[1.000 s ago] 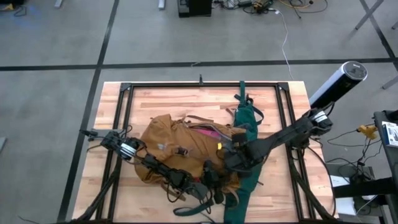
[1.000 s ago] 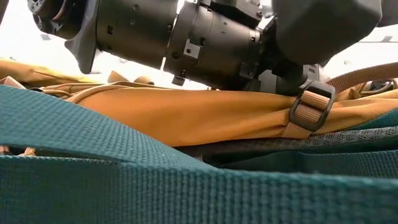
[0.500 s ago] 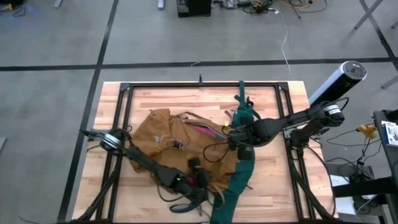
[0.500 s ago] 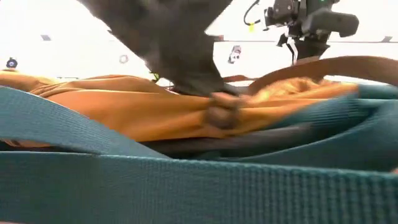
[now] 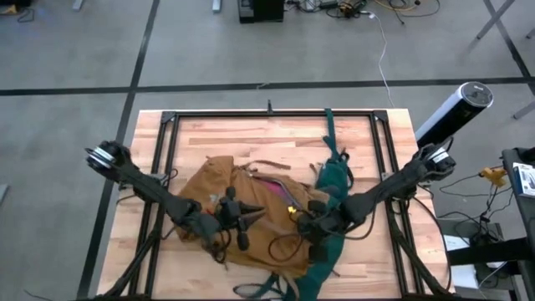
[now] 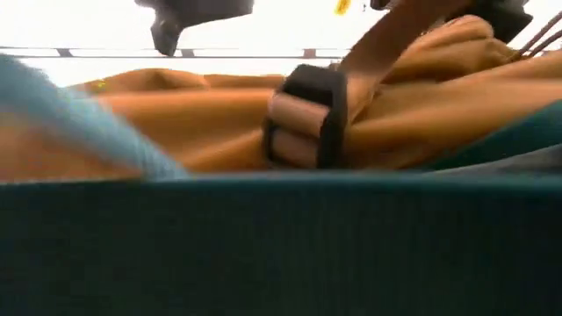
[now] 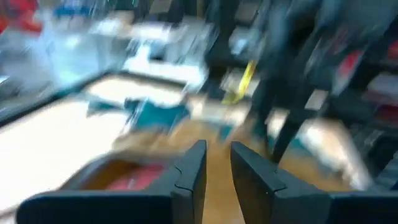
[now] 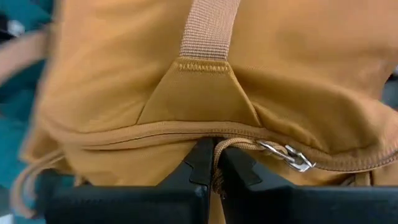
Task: Unpack backpack
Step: Close the brown backpack
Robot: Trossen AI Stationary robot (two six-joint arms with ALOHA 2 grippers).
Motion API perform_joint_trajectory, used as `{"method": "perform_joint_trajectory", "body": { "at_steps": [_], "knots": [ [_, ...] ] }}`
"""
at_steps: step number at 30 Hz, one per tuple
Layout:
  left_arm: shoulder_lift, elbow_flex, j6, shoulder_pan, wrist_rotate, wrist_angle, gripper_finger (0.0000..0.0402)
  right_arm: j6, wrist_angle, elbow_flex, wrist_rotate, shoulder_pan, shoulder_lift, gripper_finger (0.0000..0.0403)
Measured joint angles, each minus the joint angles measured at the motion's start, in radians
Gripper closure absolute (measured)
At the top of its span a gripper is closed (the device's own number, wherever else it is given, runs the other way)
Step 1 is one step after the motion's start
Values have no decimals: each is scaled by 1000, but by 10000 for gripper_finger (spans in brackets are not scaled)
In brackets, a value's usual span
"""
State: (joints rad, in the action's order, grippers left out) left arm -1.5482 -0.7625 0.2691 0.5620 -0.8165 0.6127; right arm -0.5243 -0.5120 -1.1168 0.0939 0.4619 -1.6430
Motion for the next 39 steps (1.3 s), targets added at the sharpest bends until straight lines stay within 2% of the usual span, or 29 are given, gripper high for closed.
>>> {"method": "perform_joint_trajectory", "body": {
  "at_steps": [2,4,10,16,20,24,29,39],
  "knots": [
    [-63,10,-64,-2,5,153,347,9,-11,-2,5,-7,-19,403],
    [-138,-13,-61,-6,13,201,354,17,-12,-6,17,-19,-22,403],
    [-359,-174,-3,-32,76,207,369,67,-58,-7,40,-94,9,403],
    [-524,-332,41,-101,194,180,374,123,-78,-15,-4,-170,17,403],
    [-606,-381,120,-129,239,135,374,163,-213,-59,7,-210,19,403],
    [-652,-398,135,-138,261,144,374,214,-303,-86,13,-244,20,403],
    [-679,-396,161,-148,274,121,374,286,-305,-87,20,-311,19,403],
    [-679,-376,191,-166,260,83,375,483,-134,-85,5,-480,17,403]
  ]
}}
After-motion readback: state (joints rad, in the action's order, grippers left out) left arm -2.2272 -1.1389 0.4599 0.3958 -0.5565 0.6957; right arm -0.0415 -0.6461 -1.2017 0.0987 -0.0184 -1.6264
